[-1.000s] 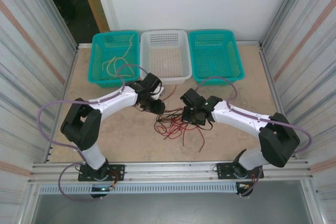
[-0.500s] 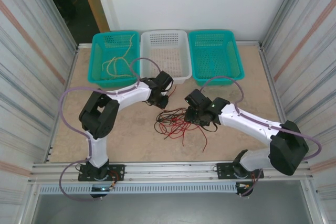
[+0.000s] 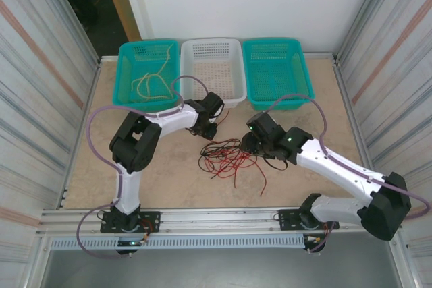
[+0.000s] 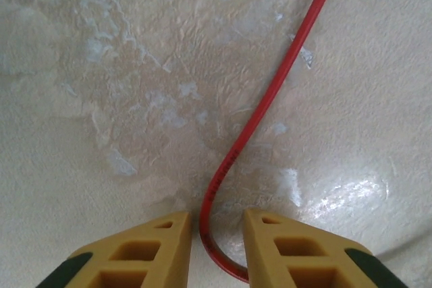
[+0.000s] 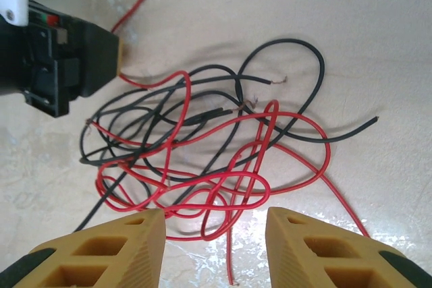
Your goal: Untangle the cables
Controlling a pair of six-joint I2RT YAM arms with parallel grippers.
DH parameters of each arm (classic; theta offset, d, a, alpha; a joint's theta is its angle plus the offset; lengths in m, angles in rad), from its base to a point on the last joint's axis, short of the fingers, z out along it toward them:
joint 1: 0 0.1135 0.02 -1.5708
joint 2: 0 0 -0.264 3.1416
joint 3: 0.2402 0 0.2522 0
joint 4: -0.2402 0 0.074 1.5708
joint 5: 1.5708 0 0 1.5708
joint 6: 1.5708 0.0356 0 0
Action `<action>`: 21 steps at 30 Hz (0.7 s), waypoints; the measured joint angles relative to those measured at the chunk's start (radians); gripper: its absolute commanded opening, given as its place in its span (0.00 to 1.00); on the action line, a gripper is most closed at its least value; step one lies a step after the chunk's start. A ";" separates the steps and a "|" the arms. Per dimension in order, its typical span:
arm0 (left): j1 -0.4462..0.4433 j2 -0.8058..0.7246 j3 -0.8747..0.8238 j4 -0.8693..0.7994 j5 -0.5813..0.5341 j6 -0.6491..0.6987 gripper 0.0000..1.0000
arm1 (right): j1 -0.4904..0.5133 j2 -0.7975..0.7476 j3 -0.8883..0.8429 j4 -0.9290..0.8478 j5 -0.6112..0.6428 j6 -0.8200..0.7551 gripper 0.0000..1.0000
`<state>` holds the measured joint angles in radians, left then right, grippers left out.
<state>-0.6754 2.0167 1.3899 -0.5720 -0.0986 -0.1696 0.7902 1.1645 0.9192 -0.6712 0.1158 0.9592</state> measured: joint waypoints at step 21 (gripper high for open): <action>-0.012 -0.068 -0.032 -0.003 0.020 0.000 0.00 | -0.007 -0.067 0.020 -0.011 0.023 -0.010 0.46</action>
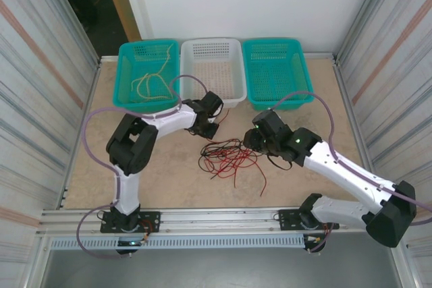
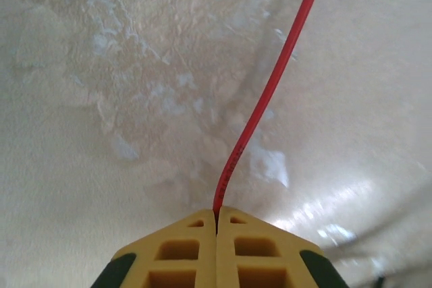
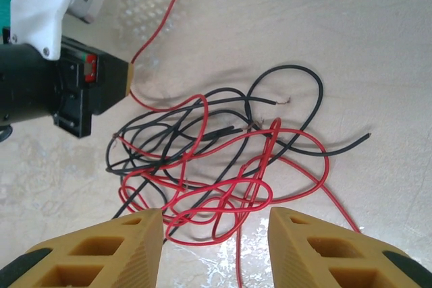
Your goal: Untangle the cables
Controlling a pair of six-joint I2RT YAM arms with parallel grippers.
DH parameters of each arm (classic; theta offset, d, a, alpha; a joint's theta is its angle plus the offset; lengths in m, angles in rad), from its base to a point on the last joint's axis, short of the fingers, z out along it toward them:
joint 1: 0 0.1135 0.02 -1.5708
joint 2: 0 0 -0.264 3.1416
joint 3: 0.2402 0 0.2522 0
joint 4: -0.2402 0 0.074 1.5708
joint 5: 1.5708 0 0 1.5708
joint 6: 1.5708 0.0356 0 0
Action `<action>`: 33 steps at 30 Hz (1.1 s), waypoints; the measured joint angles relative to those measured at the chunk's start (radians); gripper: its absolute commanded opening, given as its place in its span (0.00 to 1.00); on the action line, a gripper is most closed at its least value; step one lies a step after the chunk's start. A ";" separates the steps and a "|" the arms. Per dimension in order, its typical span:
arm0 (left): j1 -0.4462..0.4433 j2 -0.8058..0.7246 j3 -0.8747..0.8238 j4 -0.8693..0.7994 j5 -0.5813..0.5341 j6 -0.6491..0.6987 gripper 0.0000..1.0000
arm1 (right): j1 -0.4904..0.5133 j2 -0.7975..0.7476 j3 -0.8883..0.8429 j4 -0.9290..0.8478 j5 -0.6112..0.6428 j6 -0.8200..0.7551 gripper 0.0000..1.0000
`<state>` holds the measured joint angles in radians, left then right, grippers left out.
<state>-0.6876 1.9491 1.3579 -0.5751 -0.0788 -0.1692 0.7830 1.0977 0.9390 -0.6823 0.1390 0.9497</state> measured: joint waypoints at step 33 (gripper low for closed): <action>-0.033 -0.607 -0.219 0.456 0.402 -0.074 0.00 | -0.144 0.198 0.337 0.281 -0.204 -0.046 0.20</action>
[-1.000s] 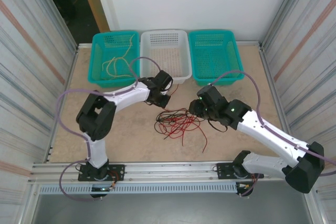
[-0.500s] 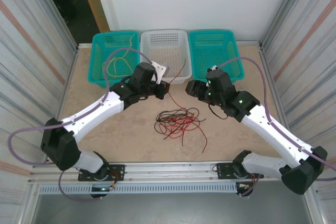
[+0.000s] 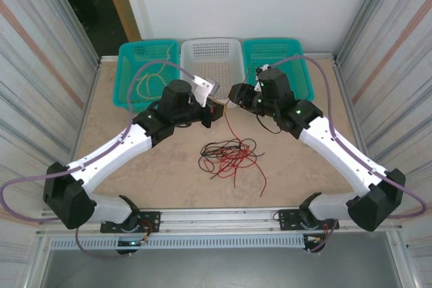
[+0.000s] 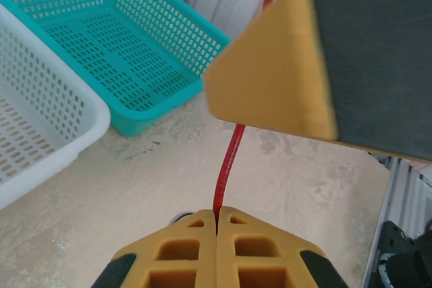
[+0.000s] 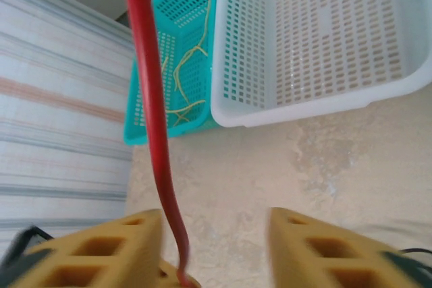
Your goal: Untangle the cables
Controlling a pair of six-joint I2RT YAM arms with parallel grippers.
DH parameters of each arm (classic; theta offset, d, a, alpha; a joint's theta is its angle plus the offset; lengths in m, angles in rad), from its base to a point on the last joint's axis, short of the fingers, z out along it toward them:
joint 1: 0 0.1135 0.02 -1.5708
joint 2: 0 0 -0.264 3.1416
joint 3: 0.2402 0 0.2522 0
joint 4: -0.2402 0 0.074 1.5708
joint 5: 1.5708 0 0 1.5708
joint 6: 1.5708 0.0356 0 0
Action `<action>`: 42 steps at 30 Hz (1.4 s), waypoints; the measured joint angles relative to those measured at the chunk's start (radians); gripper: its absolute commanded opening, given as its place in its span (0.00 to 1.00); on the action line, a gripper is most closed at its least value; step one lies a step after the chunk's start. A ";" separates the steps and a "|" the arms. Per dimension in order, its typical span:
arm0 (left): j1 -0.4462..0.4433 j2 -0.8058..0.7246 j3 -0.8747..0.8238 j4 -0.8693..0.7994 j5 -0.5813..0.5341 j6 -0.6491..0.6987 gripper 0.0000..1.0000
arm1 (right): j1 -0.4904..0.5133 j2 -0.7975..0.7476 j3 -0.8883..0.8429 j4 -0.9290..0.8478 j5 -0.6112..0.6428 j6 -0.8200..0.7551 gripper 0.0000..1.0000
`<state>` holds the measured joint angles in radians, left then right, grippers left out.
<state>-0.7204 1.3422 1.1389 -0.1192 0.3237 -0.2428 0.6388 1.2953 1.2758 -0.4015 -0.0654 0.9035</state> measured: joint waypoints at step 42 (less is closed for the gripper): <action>0.033 -0.001 0.123 0.122 0.124 -0.216 0.00 | 0.016 -0.224 -0.008 -0.006 0.013 -0.056 0.76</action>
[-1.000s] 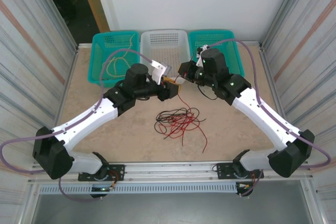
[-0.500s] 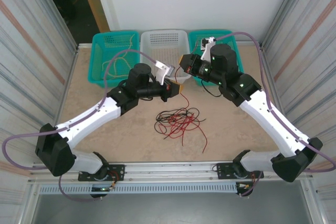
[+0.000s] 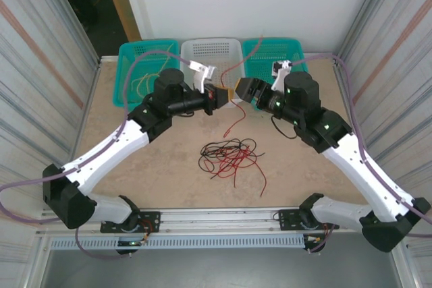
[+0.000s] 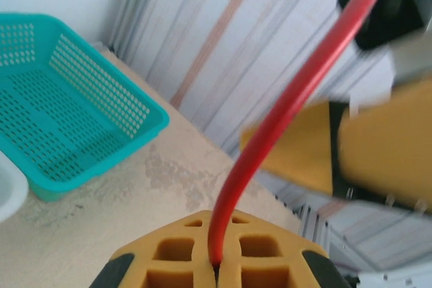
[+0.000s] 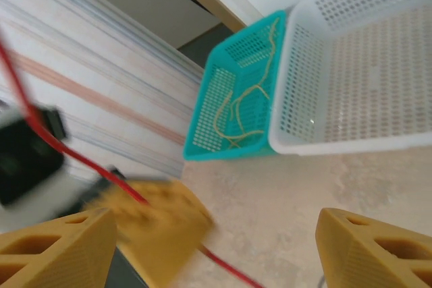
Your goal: Untangle the cables
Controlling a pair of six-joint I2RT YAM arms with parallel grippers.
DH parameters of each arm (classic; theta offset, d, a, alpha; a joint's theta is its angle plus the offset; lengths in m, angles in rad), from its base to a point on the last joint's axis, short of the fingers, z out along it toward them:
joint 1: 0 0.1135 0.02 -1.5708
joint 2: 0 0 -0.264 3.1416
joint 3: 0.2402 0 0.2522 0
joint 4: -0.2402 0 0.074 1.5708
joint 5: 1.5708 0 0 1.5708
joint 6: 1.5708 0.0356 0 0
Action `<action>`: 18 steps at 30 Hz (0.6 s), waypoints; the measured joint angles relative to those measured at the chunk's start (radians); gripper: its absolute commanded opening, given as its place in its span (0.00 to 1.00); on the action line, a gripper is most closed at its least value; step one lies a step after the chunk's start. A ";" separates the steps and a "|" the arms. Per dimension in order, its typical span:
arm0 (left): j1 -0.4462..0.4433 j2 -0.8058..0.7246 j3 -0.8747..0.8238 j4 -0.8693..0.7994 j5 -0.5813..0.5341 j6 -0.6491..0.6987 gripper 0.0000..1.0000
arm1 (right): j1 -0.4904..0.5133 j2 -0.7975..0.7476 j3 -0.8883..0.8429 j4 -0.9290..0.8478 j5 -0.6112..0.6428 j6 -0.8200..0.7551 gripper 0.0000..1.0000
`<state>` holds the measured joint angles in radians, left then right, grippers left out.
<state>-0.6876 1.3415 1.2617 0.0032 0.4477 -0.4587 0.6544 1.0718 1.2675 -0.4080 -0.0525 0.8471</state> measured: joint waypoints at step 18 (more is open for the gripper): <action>0.221 0.307 0.567 -0.154 -0.121 -0.039 0.00 | 0.020 -0.182 -0.315 -0.115 0.069 0.061 0.73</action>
<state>-0.4664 1.6485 1.8290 -0.1509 0.3267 -0.4980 0.6746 0.8894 0.9527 -0.5232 0.0170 0.9085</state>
